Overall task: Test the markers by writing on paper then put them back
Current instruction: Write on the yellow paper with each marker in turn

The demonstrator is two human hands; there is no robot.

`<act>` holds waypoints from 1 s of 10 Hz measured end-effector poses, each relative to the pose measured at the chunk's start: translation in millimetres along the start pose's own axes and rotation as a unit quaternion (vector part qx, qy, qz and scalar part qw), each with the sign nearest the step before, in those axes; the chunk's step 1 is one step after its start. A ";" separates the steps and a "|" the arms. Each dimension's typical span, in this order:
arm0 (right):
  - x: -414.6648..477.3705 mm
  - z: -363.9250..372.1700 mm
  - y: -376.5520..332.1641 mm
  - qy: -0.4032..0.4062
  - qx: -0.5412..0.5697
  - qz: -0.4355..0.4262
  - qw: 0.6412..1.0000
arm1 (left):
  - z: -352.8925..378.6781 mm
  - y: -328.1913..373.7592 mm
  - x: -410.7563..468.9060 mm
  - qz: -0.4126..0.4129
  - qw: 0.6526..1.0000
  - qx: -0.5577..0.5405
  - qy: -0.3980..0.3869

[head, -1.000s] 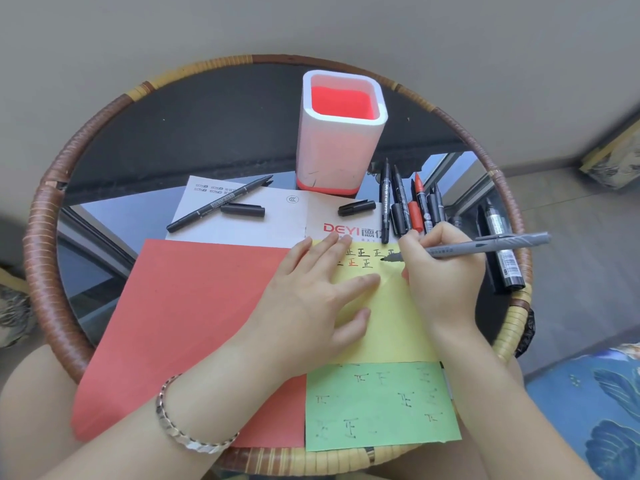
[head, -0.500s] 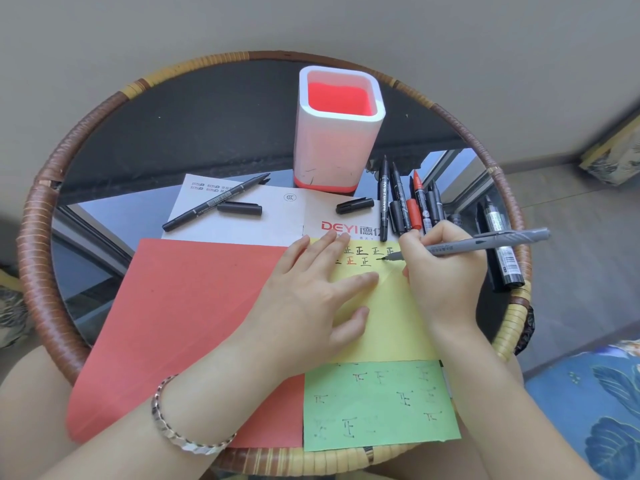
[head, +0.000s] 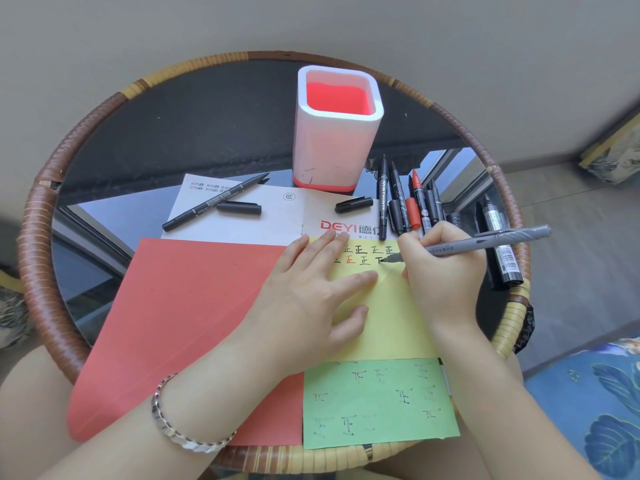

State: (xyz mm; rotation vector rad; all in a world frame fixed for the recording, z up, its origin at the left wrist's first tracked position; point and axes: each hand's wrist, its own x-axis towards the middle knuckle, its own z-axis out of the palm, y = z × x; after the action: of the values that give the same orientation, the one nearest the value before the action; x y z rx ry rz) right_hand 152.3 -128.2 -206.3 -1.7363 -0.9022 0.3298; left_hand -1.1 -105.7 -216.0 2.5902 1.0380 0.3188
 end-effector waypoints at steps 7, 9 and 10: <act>-0.9 -0.1 0.6 -0.005 0.021 0.004 1.000 | 0.7 -0.6 -0.1 0.000 1.000 -0.002 0.003; -0.7 0.3 2.0 -0.010 0.013 -0.005 1.000 | 1.0 -0.7 0.0 0.002 1.000 -0.001 0.004; -1.1 0.8 3.7 -0.009 0.006 -0.010 1.000 | 1.0 -0.8 -0.3 0.002 1.000 0.001 0.006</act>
State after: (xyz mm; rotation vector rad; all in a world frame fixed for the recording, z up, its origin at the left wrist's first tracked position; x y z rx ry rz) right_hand 152.5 -128.9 -210.1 -1.7142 -0.9278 0.3374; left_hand -1.4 -105.5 -217.2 2.5951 1.0373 0.3353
